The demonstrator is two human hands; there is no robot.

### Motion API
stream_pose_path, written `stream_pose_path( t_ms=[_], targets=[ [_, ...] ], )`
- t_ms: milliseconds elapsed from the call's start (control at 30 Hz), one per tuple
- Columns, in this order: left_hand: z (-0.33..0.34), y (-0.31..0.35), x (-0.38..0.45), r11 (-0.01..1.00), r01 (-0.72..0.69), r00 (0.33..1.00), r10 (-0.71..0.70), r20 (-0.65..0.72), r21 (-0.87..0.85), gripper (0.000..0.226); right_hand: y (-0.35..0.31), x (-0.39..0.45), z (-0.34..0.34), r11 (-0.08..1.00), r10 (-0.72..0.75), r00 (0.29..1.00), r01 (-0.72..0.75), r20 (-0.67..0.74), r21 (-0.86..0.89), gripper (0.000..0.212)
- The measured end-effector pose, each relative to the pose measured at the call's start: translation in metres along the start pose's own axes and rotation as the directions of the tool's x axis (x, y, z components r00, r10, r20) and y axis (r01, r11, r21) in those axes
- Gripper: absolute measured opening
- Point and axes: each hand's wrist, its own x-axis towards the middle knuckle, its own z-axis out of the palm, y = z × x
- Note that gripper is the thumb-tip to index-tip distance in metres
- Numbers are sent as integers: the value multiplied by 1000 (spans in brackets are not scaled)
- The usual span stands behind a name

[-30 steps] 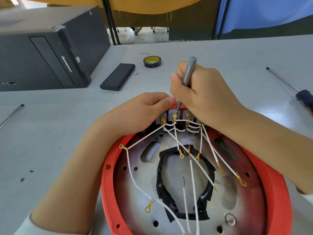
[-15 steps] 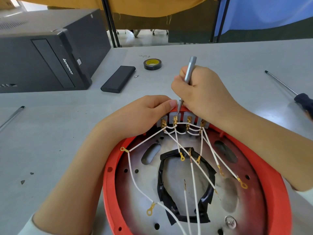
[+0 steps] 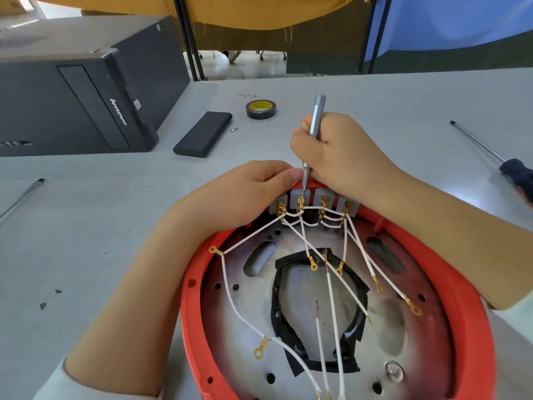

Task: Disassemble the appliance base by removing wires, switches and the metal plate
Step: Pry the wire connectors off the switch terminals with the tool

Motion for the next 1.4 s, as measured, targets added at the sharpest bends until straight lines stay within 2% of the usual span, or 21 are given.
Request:
stream_pose_path(
  t_ms=[167, 300, 367, 533, 767, 867, 1067, 1400],
  targets=[
    [0, -1, 2, 1000, 10, 1000, -10, 20, 16, 42, 2, 5, 0, 997, 68, 996, -69, 54, 18, 31],
    [0, -2, 0, 1000, -8, 1000, 8, -1, 4, 36, -3, -11, -3, 987, -159, 986, 159, -46, 4, 37],
    [0, -1, 0, 1000, -19, 1000, 19, -13, -2, 32, -6, -16, -4, 972, -236, 971, 236, -50, -1, 36],
    [1, 0, -2, 999, -32, 999, 31, -17, -16, 33, -8, -18, -2, 951, -271, 962, 272, 29, -144, 35],
    [1, -2, -1, 999, -34, 999, 33, -11, -15, 38, -9, -19, -2, 944, -283, 959, 280, 9, -173, 35],
    [1, -2, 0, 1000, -26, 1000, 26, -14, -4, 35, -9, -17, -1, 959, -257, 966, 255, 2, -127, 37],
    [1, -2, 1, 1000, -20, 1000, 20, 3, -21, 37, 0, -3, 1, 999, -27, 999, 28, 17, -17, 38],
    [1, -6, 5, 991, 22, 1000, -23, -8, -133, 35, 0, 4, 1, 996, 83, 993, -86, 82, 35, 38]
  ],
)
